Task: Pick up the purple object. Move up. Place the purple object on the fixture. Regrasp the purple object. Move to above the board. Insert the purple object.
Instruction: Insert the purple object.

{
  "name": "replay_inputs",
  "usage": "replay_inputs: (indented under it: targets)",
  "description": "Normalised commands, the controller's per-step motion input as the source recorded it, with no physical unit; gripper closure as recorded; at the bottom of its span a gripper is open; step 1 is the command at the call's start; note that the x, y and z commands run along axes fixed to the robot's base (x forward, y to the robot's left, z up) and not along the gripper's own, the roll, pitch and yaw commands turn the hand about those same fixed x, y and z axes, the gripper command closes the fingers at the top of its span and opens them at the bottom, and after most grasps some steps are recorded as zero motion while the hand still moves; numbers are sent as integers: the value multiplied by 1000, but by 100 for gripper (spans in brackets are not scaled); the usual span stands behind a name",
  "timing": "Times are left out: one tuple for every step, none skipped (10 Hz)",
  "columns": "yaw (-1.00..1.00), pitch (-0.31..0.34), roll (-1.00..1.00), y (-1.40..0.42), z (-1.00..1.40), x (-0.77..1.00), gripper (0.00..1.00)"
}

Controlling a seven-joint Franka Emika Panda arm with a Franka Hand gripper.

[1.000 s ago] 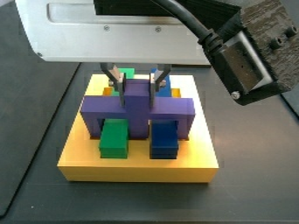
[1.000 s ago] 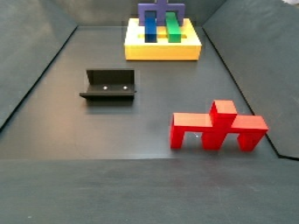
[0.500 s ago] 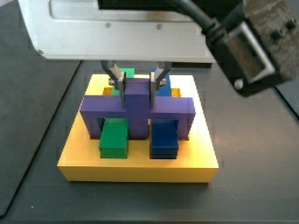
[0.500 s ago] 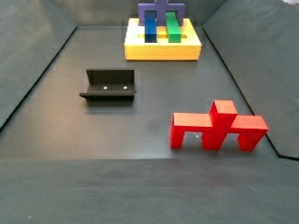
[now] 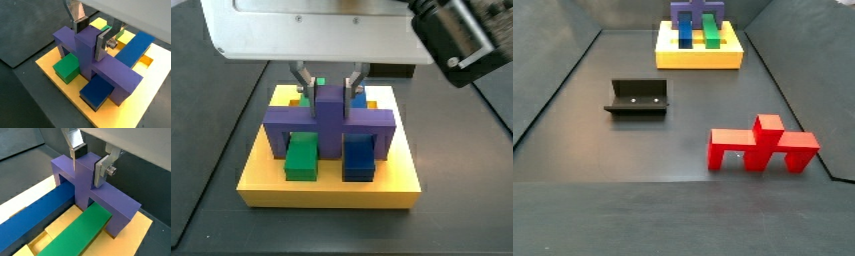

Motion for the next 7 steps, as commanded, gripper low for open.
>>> replay_inputs:
  targets:
    - [0, 0, 0, 109, -251, 0, 100]
    - [0, 0, 16, 31, -234, 0, 100]
    - [0, 1, 64, 0, -394, 0, 100]
    - [180, 21, 74, -243, -446, 0, 100]
    - [91, 47, 0, -91, -357, 137, 100]
    - [57, 64, 0, -91, -171, 174, 100]
    - [63, 40, -3, 0, -317, 80, 100]
